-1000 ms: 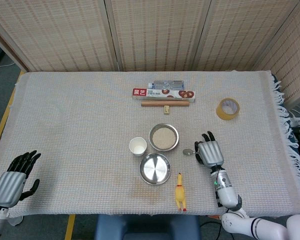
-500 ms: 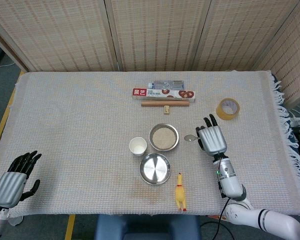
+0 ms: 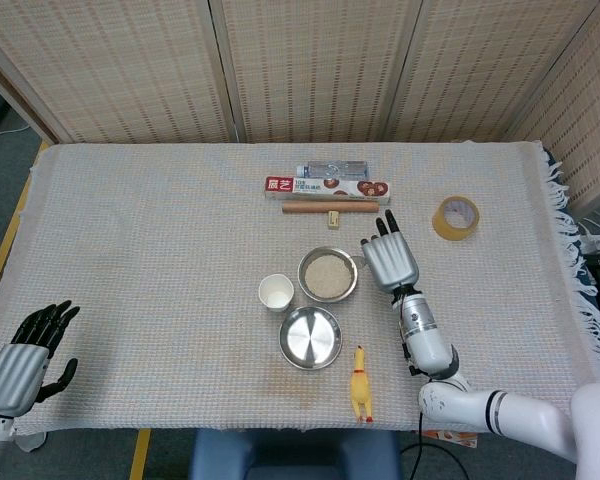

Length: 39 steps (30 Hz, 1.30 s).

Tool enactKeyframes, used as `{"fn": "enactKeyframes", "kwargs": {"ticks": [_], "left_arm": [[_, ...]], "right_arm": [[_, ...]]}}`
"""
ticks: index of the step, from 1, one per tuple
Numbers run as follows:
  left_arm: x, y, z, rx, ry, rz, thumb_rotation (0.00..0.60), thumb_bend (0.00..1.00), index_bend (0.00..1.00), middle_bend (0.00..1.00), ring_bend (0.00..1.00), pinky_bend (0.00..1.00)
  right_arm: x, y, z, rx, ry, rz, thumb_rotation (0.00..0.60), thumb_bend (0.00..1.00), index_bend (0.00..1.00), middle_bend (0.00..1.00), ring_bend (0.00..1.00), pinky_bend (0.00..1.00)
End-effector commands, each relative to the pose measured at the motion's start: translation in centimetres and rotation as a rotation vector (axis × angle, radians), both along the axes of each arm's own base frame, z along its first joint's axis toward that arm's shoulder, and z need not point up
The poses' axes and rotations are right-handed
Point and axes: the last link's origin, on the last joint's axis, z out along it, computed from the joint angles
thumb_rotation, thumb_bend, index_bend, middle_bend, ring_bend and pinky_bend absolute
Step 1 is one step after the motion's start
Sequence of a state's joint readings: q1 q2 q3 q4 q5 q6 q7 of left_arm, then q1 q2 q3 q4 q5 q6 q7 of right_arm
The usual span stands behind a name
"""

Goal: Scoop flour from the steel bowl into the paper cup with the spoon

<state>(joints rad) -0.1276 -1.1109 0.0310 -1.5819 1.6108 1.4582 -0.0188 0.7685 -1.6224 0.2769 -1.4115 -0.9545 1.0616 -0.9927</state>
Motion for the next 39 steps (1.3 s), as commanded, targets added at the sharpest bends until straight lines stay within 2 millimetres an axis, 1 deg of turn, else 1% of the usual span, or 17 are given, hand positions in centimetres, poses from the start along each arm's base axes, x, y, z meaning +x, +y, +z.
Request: {"fn": "enactKeyframes", "kwargs": {"ticks": [1, 10, 22, 31, 35, 39], "left_arm": [[0.0, 0.0, 0.0, 0.002, 0.001, 0.001, 0.6, 0.44, 0.0, 0.0, 0.0, 0.09], [0.1, 0.0, -0.2, -0.004, 0.005, 0.002, 0.6, 0.44, 0.0, 0.0, 0.0, 0.09], [0.0, 0.0, -0.2, -0.014, 0.004, 0.003, 0.6, 0.44, 0.0, 0.0, 0.0, 0.09], [0.1, -0.1, -0.3, -0.018, 0.009, 0.0, 0.6, 0.44, 0.0, 0.0, 0.0, 0.09], [0.2, -0.1, -0.4, -0.019, 0.011, 0.001, 0.6, 0.44, 0.0, 0.0, 0.0, 0.09], [0.2, -0.1, -0.3, -0.016, 0.008, 0.001, 0.6, 0.44, 0.0, 0.0, 0.0, 0.09]], "right_arm": [[0.7, -0.3, -1.1, 0.011, 0.052, 0.006, 0.6, 0.35, 0.88, 0.58, 0.15, 0.1], [1.4, -0.4, -2.8, 0.008, 0.151, 0.018, 0.6, 0.35, 0.88, 0.58, 0.15, 0.1], [2.1, -0.4, -4.9, 0.016, 0.182, -0.01, 0.6, 0.35, 0.88, 0.58, 0.15, 0.1], [2.8, -0.2, -6.0, 0.051, 0.146, -0.028, 0.6, 0.35, 0.88, 0.58, 0.15, 0.1], [3.2, -0.2, -6.2, 0.065, 0.09, -0.045, 0.6, 0.35, 0.88, 0.58, 0.16, 0.1], [3.2, -0.2, -6.3, 0.079, 0.019, -0.076, 0.6, 0.35, 0.88, 0.58, 0.16, 0.1]]}}
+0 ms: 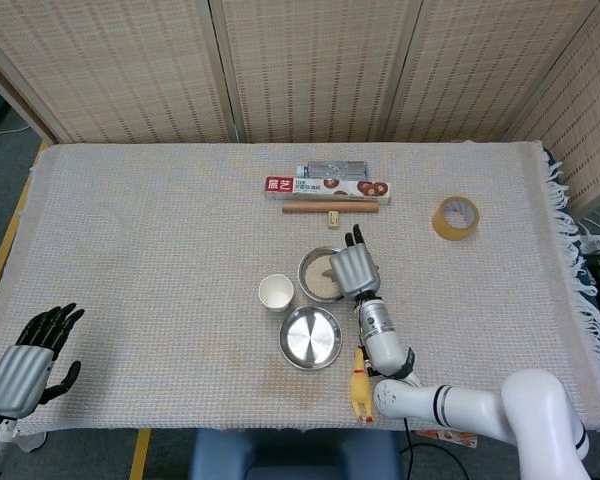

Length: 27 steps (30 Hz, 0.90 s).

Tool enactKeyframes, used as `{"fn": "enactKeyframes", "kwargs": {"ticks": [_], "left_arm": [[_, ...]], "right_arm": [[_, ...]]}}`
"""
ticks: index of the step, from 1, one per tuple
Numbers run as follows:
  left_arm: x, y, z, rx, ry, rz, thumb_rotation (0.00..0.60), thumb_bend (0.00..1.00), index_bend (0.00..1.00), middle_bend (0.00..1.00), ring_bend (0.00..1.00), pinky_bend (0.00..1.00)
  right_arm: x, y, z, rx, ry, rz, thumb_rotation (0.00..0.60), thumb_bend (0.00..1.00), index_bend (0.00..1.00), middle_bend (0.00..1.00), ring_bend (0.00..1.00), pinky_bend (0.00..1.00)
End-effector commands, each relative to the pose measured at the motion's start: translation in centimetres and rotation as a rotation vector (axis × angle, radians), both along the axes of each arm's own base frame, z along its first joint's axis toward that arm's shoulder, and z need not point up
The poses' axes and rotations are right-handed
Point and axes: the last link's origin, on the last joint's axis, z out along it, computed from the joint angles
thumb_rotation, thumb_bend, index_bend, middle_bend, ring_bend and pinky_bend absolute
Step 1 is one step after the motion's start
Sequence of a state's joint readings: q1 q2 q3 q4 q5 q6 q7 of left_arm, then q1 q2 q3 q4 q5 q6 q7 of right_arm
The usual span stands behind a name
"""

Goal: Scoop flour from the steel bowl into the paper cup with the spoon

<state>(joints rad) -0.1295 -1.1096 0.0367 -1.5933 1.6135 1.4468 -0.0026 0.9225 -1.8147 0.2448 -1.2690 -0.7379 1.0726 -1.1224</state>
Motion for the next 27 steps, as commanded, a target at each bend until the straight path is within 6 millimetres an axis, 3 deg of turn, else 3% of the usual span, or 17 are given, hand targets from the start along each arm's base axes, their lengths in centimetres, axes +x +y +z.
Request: {"fn": "enactKeyframes", "kwargs": {"ticks": [1, 16, 27], "left_arm": [[0.0, 0.0, 0.0, 0.0, -0.001, 0.002, 0.6, 0.44, 0.0, 0.0, 0.0, 0.09], [0.0, 0.0, 0.0, 0.005, 0.0, 0.001, 0.6, 0.44, 0.0, 0.0, 0.0, 0.09], [0.0, 0.1, -0.1, 0.002, 0.004, 0.004, 0.6, 0.44, 0.0, 0.0, 0.0, 0.09]], "right_arm": [[-0.1, 0.0, -0.1, 0.015, -0.069, -0.039, 0.6, 0.35, 0.88, 0.58, 0.16, 0.1], [-1.6, -0.4, 0.5, 0.067, -0.307, -0.214, 0.6, 0.35, 0.88, 0.58, 0.16, 0.1], [-3.0, -1.0, 3.3, 0.047, -0.412, -0.268, 0.6, 0.35, 0.88, 0.58, 0.16, 0.1]]}}
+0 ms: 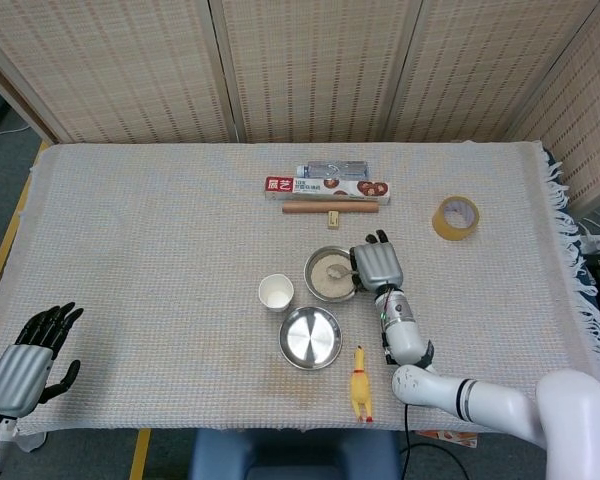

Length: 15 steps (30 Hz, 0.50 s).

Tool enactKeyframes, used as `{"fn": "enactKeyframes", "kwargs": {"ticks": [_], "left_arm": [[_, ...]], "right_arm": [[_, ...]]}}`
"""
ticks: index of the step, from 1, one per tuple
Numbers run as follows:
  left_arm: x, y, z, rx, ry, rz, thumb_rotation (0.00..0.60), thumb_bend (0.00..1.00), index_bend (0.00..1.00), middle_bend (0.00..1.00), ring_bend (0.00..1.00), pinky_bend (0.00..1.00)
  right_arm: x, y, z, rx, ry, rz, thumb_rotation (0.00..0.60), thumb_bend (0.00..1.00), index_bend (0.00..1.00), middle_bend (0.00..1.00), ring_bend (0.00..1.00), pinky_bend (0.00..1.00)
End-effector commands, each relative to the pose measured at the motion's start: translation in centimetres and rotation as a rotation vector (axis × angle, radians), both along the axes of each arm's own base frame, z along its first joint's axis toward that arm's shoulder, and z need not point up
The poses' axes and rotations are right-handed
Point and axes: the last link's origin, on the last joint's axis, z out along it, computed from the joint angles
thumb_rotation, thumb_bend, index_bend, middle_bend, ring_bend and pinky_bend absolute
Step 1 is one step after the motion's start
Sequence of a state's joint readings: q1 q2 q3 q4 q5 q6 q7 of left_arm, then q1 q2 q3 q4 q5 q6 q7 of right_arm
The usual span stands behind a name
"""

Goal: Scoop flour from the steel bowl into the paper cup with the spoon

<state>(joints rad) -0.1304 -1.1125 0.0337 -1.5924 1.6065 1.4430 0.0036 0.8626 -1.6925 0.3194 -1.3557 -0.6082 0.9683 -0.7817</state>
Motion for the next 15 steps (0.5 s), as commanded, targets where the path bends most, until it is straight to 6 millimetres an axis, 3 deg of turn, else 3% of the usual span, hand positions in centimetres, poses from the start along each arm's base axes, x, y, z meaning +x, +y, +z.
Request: {"fn": "enactKeyframes", "kwargs": {"ticks": [1, 15], "left_arm": [[0.02, -0.02, -0.01, 0.0, 0.0, 0.0, 0.6, 0.44, 0.0, 0.0, 0.0, 0.09], [0.09, -0.14, 0.08, 0.003, -0.002, -0.004, 0.6, 0.44, 0.0, 0.0, 0.0, 0.09]], "right_arm": [[-0.19, 0.06, 0.45, -0.002, -0.021, -0.009, 0.6, 0.35, 0.88, 0.58, 0.16, 0.1], [-0.6, 0.42, 0.38, 0.017, -0.012, -0.016, 0.6, 0.35, 0.88, 0.58, 0.16, 0.1]]}}
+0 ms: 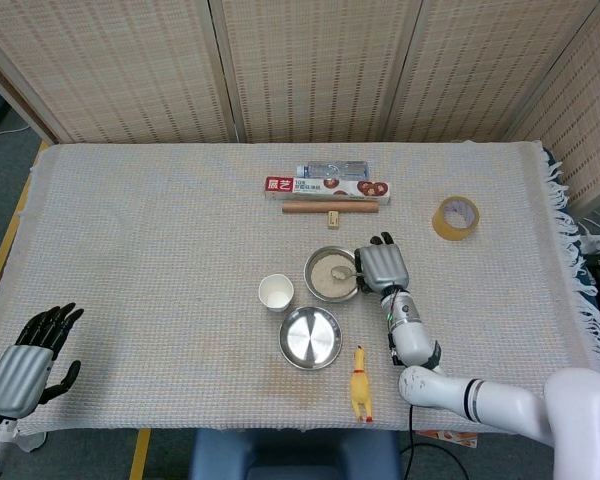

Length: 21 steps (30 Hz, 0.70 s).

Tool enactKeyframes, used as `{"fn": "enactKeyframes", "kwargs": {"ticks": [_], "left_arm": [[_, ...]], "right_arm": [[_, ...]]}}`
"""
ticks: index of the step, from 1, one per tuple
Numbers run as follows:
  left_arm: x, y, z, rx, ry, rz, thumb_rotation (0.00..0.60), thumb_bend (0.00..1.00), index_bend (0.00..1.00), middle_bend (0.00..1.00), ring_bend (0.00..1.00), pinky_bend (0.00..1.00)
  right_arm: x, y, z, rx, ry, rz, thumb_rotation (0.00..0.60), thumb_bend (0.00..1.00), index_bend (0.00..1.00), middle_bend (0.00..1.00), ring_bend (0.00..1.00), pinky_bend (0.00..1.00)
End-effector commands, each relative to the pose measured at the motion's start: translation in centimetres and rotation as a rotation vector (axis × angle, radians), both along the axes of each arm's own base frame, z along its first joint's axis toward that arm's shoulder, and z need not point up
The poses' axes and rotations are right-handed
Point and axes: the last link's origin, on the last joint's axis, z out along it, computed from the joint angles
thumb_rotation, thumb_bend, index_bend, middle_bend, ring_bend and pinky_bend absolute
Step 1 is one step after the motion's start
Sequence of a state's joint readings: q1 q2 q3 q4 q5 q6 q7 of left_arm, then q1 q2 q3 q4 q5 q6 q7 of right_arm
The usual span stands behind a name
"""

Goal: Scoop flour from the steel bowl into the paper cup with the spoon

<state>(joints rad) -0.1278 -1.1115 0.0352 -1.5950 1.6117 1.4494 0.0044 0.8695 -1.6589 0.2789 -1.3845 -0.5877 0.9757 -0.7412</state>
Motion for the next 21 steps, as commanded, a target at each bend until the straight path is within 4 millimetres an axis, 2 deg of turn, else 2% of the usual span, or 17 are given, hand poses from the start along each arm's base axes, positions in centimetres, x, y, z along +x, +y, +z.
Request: {"fn": "enactKeyframes", "kwargs": {"ticks": [1, 8, 15, 21], "left_arm": [[0.0, 0.0, 0.0, 0.001, -0.002, -0.001, 0.6, 0.44, 0.0, 0.0, 0.0, 0.09], [0.0, 0.0, 0.1, -0.001, -0.002, -0.002, 0.6, 0.44, 0.0, 0.0, 0.0, 0.09], [0.1, -0.1, 0.1, -0.001, -0.005, -0.003, 0.6, 0.44, 0.0, 0.0, 0.0, 0.1], [0.1, -0.2, 0.3, 0.002, -0.012, -0.005, 0.6, 0.45, 0.0, 0.0, 0.0, 0.1]], "right_arm": [[0.1, 0.0, 0.0, 0.001, -0.007, 0.001, 0.6, 0.35, 0.88, 0.58, 0.16, 0.1], [1.4, 0.1, 0.9, -0.005, -0.06, 0.016, 0.6, 0.35, 0.88, 0.58, 0.16, 0.1], [4.0, 0.5, 2.1, -0.005, -0.115, 0.069, 0.6, 0.35, 0.88, 0.58, 0.16, 0.1], [6.6, 1.1, 2.1, 0.015, -0.143, 0.111, 0.6, 0.35, 0.88, 0.58, 0.16, 0.1]]}}
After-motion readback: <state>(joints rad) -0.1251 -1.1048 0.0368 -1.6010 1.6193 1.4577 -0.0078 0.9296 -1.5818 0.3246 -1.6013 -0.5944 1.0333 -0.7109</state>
